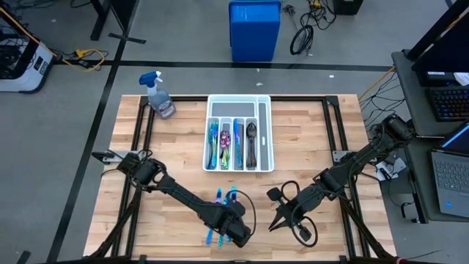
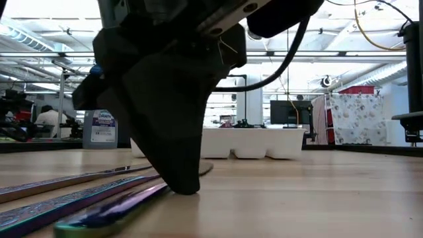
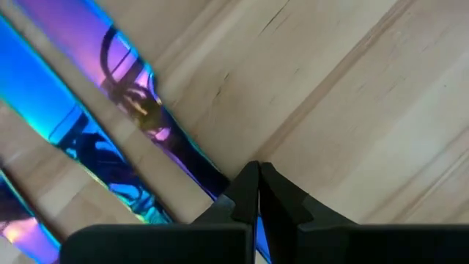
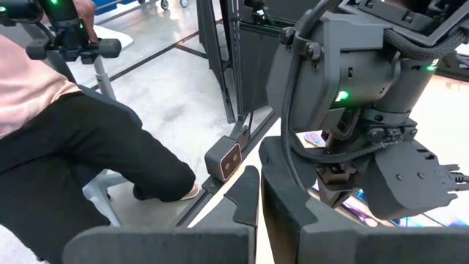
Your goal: Sort silverware
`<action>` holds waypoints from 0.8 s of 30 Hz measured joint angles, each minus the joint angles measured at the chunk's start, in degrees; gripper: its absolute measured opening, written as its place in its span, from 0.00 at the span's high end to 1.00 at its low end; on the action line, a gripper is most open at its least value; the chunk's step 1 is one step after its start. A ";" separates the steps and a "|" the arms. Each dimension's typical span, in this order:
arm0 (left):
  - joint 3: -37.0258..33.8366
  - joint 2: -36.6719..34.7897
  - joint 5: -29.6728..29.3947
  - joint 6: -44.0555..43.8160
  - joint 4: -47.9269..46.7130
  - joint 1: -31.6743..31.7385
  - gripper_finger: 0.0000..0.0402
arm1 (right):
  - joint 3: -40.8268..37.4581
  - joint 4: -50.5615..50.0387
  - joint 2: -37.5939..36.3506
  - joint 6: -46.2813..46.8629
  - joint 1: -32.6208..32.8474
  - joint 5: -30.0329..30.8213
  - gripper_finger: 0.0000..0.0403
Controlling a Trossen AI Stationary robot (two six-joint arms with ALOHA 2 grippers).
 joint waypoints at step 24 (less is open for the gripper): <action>-0.24 -1.88 2.47 -13.47 -12.84 -1.97 1.00 | -0.02 -0.38 0.02 0.20 0.02 -0.02 1.00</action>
